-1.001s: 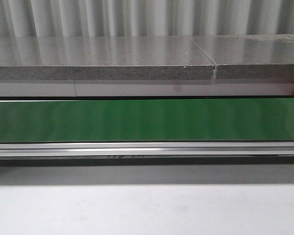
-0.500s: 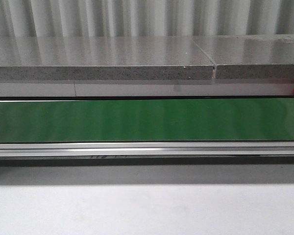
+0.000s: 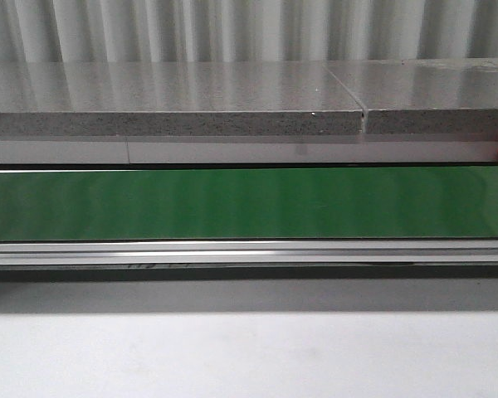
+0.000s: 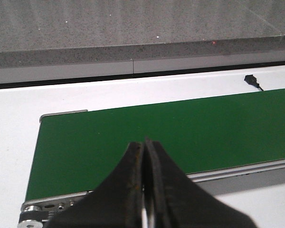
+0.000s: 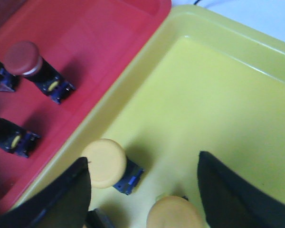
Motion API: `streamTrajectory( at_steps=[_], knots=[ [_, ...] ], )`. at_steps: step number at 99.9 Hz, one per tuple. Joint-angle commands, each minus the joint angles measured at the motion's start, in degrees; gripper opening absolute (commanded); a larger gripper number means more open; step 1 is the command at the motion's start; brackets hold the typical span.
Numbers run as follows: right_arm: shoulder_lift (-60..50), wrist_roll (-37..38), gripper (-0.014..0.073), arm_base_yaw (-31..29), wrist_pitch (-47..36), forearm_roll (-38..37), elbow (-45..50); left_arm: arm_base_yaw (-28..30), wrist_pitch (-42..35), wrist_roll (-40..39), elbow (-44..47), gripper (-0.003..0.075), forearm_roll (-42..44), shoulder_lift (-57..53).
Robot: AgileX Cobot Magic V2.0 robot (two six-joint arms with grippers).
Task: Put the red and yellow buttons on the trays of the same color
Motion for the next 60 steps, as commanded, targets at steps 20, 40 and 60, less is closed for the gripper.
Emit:
streamTrajectory(
  at_steps=[20, 40, 60],
  knots=[
    [-4.64, -1.14, 0.0490, 12.84, -1.98, 0.67, -5.88, -0.43, -3.99, 0.13, -1.57, -0.0021, -0.90, 0.35],
    [-7.52, -2.66, 0.0489, 22.45, -1.16, 0.61, -7.89, -0.43, -3.99, 0.13, -1.57, -0.0021, -0.90, 0.35],
    [-14.16, -6.81, 0.0489, 31.74, -2.42, 0.57, -7.89, -0.43, -3.99, 0.13, -1.57, -0.0021, -0.90, 0.35]
  ],
)
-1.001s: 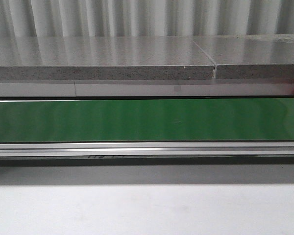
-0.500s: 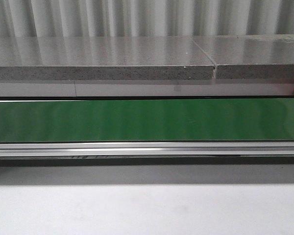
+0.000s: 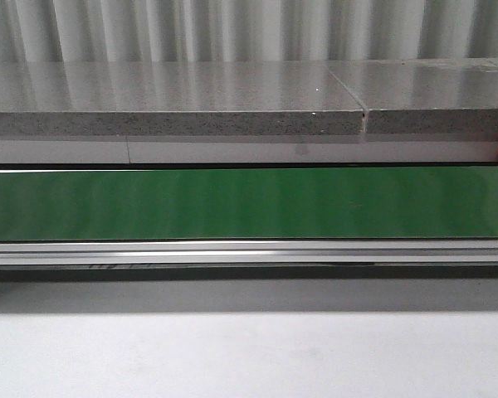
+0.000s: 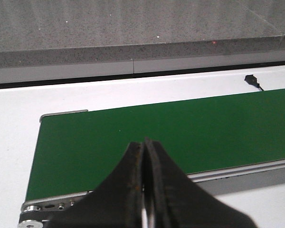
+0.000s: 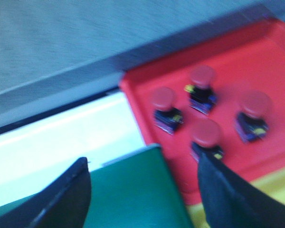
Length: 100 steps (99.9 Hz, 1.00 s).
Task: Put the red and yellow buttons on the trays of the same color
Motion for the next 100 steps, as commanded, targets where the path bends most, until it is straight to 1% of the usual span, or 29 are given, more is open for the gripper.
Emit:
streamTrajectory(
  at_steps=[1, 15, 27, 53, 59, 63, 70, 81, 92, 94, 100],
  knots=[
    [-4.41, -2.73, 0.0489, 4.36, -4.18, 0.33, -2.07, -0.43, -3.99, 0.13, -1.57, -0.0021, -0.90, 0.35],
    [-10.09, -6.84, 0.0489, 11.30, -3.61, 0.27, -1.48, -0.43, -3.99, 0.13, -1.57, -0.0021, -0.90, 0.35],
    [-15.82, -9.94, 0.0489, 14.98, -2.50, -0.05, 0.78, -0.43, -3.99, 0.13, -1.57, -0.0021, -0.90, 0.35],
    [-31.14, -10.25, 0.0486, 15.43, -1.32, -0.11, 10.65, -0.43, -3.99, 0.13, -1.57, -0.0021, -0.90, 0.35],
    [-34.34, -10.25, 0.0475, 15.43, -0.90, -0.11, 12.73, -0.43, -3.99, 0.13, -1.57, -0.0021, -0.90, 0.35],
    [-36.57, -10.25, 0.0441, 15.43, -0.39, -0.11, 14.13, -0.43, -3.99, 0.13, -1.57, -0.0021, -0.90, 0.35],
    [-39.88, -10.25, 0.0349, 15.43, 1.57, -0.11, 15.83, -0.43, -3.99, 0.13, -1.57, -0.0021, -0.90, 0.35],
    [-43.77, -10.25, 0.0149, 15.43, 5.35, -0.11, 17.16, -0.43, -3.99, 0.13, -1.57, -0.0021, -0.90, 0.35],
    [-44.83, -10.25, -0.0056, 15.43, 7.89, -0.11, 17.31, -0.43, -3.99, 0.13, -1.57, -0.0021, -0.90, 0.35],
    [-44.83, -10.25, -0.0072, 15.43, 8.27, -0.11, 17.31, -0.43, -3.99, 0.13, -1.57, -0.0021, -0.90, 0.35],
    [-44.83, -10.20, -0.0066, 15.43, 9.16, -0.05, 17.31, -0.43, -3.99, 0.13, -1.57, -0.0021, -0.90, 0.35]
  ],
)
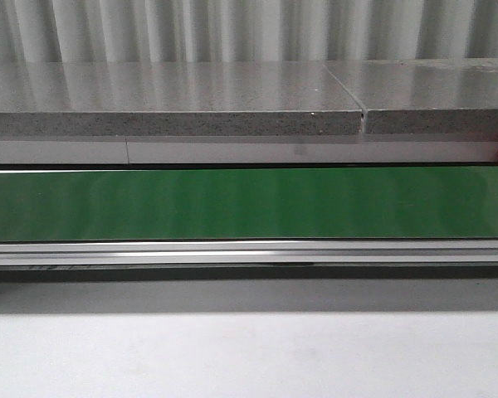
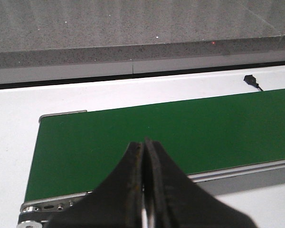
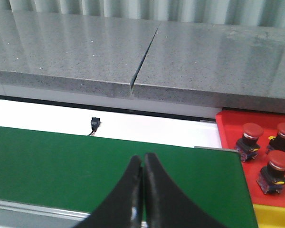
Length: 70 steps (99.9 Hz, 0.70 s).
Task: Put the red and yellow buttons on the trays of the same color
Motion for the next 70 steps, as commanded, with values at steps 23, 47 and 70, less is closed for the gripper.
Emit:
streamTrajectory(
  at_steps=[23, 47, 70],
  knots=[
    [0.27, -0.32, -0.0069, -0.02, -1.43, 0.16, -1.30, -0.43, -3.99, 0.13, -1.57, -0.0021, -0.90, 0.35],
    [0.27, -0.32, -0.0069, -0.02, -1.43, 0.16, -1.30, -0.43, -3.99, 0.13, -1.57, -0.0021, -0.90, 0.35],
    [0.27, -0.32, -0.0069, -0.02, -1.43, 0.16, -1.30, -0.43, -3.99, 0.13, -1.57, -0.0021, -0.90, 0.35]
  ],
)
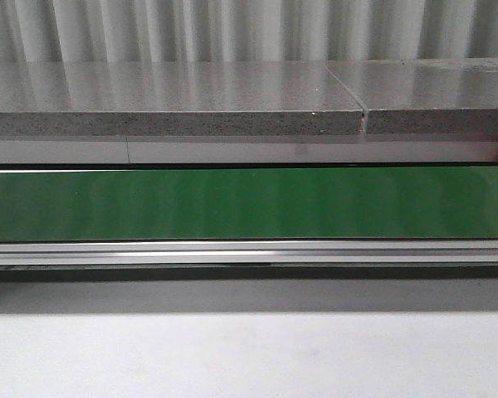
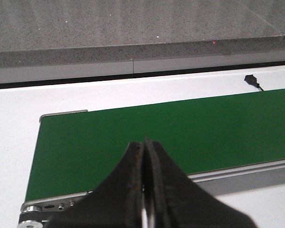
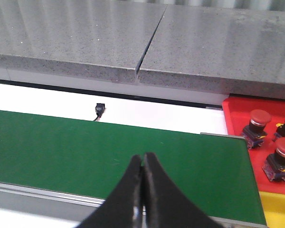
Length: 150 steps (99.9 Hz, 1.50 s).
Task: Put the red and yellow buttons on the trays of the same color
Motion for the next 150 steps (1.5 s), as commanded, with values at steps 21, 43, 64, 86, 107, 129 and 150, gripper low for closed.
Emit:
streamTrajectory(
  at_steps=[21, 43, 64, 86, 107, 129, 150],
  knots=[
    [0.31, -0.32, -0.0069, -0.02, -3.83, 0.16, -1.16, -0.43, -3.99, 0.13, -1.57, -0.0021, -0.90, 0.35],
    [-0.40, 0.63, -0.0069, 0.31, -4.29, -1.62, 0.41, -0.43, -3.99, 0.13, -1.57, -0.0021, -0.90, 0.35],
    [-5.78, 8.35, -0.0069, 3.21, -9.55, -8.94, 5.20, -0.43, -3.99, 0.13, -1.57, -0.0021, -0.90, 0.35],
    [-12.26, 19.88, -0.0069, 3.55, -12.09, -17.36, 12.69, -0.43, -3.99, 0.13, -1.57, -0.0021, -0.90, 0.35],
    [-16.79, 21.12, -0.0069, 3.55, -17.61, -17.97, 19.78, -0.43, -3.99, 0.13, -1.57, -0.0021, -0.90, 0.35],
    [-18.21, 22.70, -0.0069, 3.55, -23.81, -18.03, 25.48, -0.43, -3.99, 0.13, -1.57, -0.0021, -0.90, 0.35],
    [-18.21, 22.95, -0.0069, 3.55, -23.62, -18.03, 25.55, -0.43, -3.99, 0.13, -1.57, -0.0021, -0.90, 0.35]
  ],
)
